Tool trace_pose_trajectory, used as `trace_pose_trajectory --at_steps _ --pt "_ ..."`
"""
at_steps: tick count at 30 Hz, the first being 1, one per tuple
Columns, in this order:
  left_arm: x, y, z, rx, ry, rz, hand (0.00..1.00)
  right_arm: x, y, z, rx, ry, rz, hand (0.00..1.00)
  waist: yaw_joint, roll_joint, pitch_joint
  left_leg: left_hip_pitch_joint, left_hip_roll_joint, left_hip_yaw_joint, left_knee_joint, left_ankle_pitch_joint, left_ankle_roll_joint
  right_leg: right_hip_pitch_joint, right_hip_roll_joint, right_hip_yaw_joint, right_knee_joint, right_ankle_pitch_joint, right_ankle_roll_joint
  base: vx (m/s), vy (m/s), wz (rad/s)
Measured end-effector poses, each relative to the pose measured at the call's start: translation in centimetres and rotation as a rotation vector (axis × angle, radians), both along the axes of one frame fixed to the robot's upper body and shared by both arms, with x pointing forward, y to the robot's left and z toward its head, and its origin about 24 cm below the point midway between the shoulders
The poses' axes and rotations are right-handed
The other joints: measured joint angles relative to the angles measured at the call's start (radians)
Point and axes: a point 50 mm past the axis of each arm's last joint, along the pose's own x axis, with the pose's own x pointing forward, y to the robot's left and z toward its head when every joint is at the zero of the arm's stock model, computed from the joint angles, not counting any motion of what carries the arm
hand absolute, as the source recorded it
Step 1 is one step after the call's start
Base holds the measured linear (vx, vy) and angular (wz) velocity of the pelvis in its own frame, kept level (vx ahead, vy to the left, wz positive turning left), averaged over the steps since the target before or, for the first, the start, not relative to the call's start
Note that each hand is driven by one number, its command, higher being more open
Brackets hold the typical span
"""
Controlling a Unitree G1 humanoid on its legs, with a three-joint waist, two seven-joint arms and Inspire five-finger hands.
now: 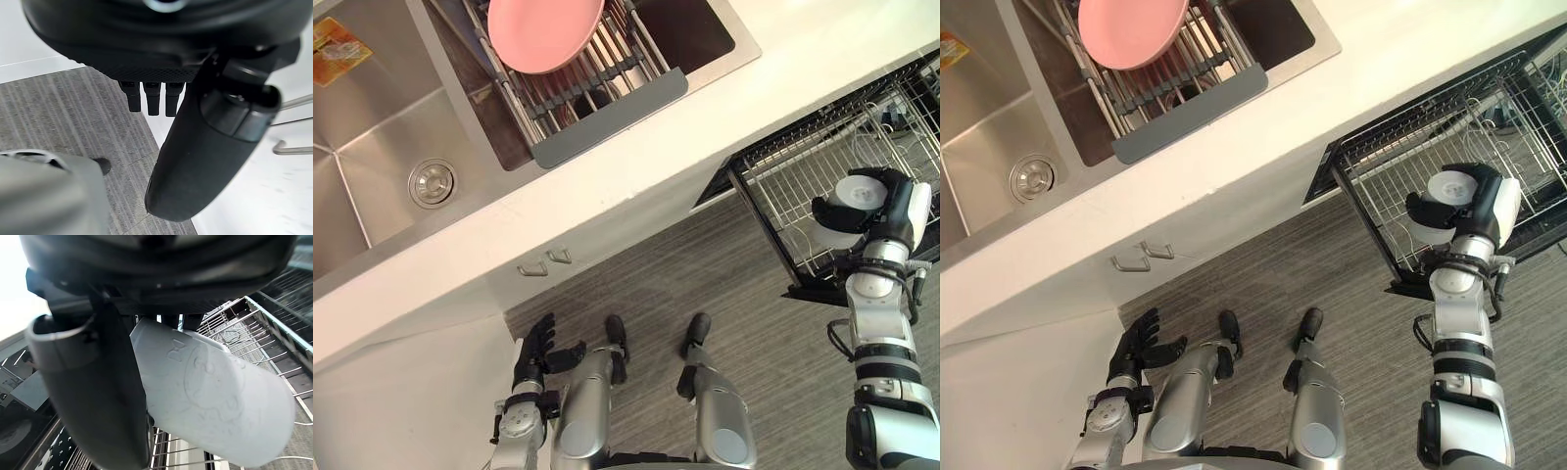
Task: Walk over to the sink, pick up the cup, carry it to the dishwasher, place the cup inside the dishwasher, then close the dishwasher door
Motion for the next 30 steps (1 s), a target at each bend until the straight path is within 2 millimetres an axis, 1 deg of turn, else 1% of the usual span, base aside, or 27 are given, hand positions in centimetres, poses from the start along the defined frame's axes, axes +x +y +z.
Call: trace_pose_trajectory --at_steps 5,12,17,21,25,27,29,30 --pt "-0.1 -0.4 -0.5 -0.028 0.014 0.018 0.9 0.5 -0.3 0.3 0.006 0.006 -0.023 0.9 0.0 0.0 0.0 0.0 0.0 0.009 -0.003 0.0 0.0 -0.006 0.0 0.009 0.0 0.0 0.0 0.0 0.018 -0.04" --pt "0.5 -0.9 -0.3 -0.039 0.0 0.027 0.9 0.6 -0.3 0.1 0.011 0.014 -0.026 0.9 -0.001 -0.001 0.004 0.002 0.002 0.016 -0.001 0.0 0.0 -0.01 0.002 0.018 0.002 0.001 -0.002 -0.01 0.016 -0.03" --pt "0.7 -0.9 -0.2 -0.04 -0.004 0.029 0.9 0.6 -0.1 -0.1 0.076 -0.007 -0.015 0.9 -0.002 -0.004 0.006 0.014 0.003 0.016 0.002 0.0 0.0 0.004 0.009 0.022 -0.004 0.004 -0.006 0.0 0.002 -0.01" --pt "0.7 -0.7 -0.1 -0.035 -0.007 0.03 0.9 0.9 0.7 -0.7 0.132 -0.019 0.022 0.9 -0.004 -0.019 0.014 0.028 0.008 0.02 0.003 -0.001 -0.002 0.019 0.015 0.027 -0.013 0.009 -0.01 -0.01 0.0 -0.04" --pt "0.7 -0.6 -0.1 -0.036 -0.007 0.033 0.9 0.6 1.2 -1.8 0.147 0.006 0.042 0.9 -0.004 -0.021 0.015 0.032 0.008 0.019 0.005 -0.002 -0.002 0.023 0.015 0.027 -0.013 0.009 -0.011 0.0 0.0 0.0" --pt "0.7 -0.4 -0.1 -0.035 -0.008 0.043 0.9 0.2 1.9 -2.1 0.162 -0.014 0.058 0.9 -0.006 -0.022 0.016 0.038 0.008 0.017 0.004 -0.002 -0.002 0.031 0.016 0.024 -0.015 0.009 -0.011 0.0 0.006 0.03" --pt "0.6 0.0 -0.1 -0.034 -0.006 0.061 0.9 -0.8 3.3 -2.0 0.21 -0.09 0.091 0.9 -0.011 -0.026 0.018 0.056 0.008 0.01 -0.001 -0.002 -0.003 0.058 0.018 0.015 -0.029 0.009 -0.01 0.01 0.01 0.09" --pt "0.6 0.1 -0.1 -0.033 -0.006 0.065 0.9 -1.2 3.6 -2.0 0.22 -0.108 0.099 0.9 -0.011 -0.029 0.02 0.064 0.008 0.01 -0.005 -0.003 -0.005 0.067 0.019 0.014 -0.031 0.009 -0.01 0.01 0.009 0.08"
